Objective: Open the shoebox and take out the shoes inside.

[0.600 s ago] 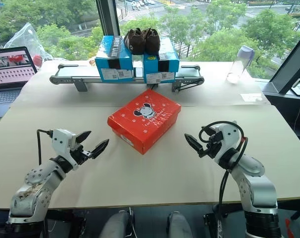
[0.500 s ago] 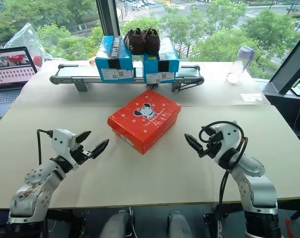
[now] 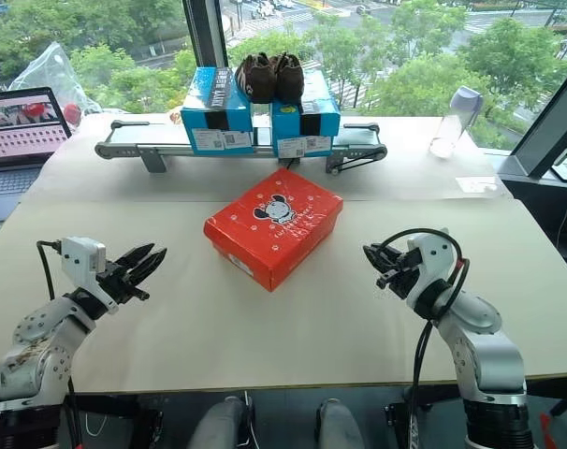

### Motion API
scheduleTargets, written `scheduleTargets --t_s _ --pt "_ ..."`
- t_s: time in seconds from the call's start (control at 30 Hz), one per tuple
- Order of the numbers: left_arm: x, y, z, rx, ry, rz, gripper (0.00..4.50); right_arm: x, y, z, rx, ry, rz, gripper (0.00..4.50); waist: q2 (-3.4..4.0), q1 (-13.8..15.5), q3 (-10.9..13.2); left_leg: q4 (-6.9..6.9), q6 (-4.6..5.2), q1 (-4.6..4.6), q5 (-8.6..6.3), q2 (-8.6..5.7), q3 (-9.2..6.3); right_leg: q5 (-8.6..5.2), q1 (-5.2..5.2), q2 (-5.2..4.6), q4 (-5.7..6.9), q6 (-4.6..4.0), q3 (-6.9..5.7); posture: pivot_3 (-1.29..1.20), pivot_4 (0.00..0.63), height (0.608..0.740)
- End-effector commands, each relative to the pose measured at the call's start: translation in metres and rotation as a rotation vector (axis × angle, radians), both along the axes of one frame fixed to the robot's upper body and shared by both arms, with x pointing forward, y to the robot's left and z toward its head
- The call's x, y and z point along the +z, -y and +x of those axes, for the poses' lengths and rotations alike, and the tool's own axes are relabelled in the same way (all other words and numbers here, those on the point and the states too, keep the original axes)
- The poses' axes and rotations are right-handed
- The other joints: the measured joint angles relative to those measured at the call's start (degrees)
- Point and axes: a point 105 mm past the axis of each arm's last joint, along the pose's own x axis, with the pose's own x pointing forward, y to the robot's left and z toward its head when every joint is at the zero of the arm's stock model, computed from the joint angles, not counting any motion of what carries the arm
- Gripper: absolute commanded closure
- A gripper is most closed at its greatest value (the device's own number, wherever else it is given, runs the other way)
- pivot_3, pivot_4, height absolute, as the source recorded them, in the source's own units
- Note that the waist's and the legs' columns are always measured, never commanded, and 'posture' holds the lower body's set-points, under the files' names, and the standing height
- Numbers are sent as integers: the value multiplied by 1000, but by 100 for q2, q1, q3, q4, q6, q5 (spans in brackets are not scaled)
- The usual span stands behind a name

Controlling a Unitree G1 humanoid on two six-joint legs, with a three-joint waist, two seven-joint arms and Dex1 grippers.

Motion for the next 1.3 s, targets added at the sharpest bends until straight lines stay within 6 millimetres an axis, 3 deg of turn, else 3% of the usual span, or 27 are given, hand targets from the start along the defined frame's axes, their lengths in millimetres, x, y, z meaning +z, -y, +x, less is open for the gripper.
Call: scheduleTargets --t_s 0.03,0.13,0.23,0.4,0.57,0.7,0.8,0.93,1.07,1.3 --pt "7 -13 13 39 34 86 4288 13 -2 0 2 56 -13 4500 0 -2 0 0 0 0 0 0 0 0 -1 0 2 0 0 0 150 740" --pt "-2 -30 36 135 6 156 4460 6 -7 6 4 50 -35 4500 0 5 0 2 0 2 0 0 -2 0 1 1 3 0 -3 0 150 740" --pt "2 -29 64 160 30 167 4460 3 -14 15 1 49 -55 4500 -1 14 0 9 1 0 1 -1 -3 5 2 0 3 2 -4 0 150 740" --pt "4 0 100 72 54 166 4460 -1 -22 30 -30 31 -75 4500 -3 60 1 22 2 -4 1 -3 -2 14 9 -2 2 6 -7 0 150 740" --pt "2 45 129 -1 50 249 4460 -5 -33 46 -34 -2 -101 4500 -6 81 2 21 46 -16 28 -3 1 33 5 4 0 43 -4 0 150 740" --pt "-1 89 134 -131 66 273 4460 -9 -41 60 -34 -48 -130 4500 -7 68 3 18 49 -21 28 -3 1 35 2 7 -2 44 -2 0 150 740" --pt "-4 106 133 -188 64 267 4460 -13 -45 63 -20 -60 -155 4500 -7 71 3 19 49 -22 28 -3 0 37 2 7 -1 40 -3 0 150 740" --pt "-15 142 115 -363 67 255 4460 -22 -51 66 -11 -91 -162 4500 -7 92 2 22 49 -22 29 -4 -2 37 5 6 1 42 -3 0 150 740" --pt "-17 147 101 -411 62 225 4460 -28 -60 64 22 -106 -167 4500 -7 79 2 29 49 -22 29 -4 -1 45 7 5 3 38 0 0 150 740" --pt "-16 129 75 -405 5 221 4460 -18 -74 47 109 -117 -167 4500 -5 4 2 29 50 -18 29 -1 -4 44 5 7 13 40 0 0 150 740"
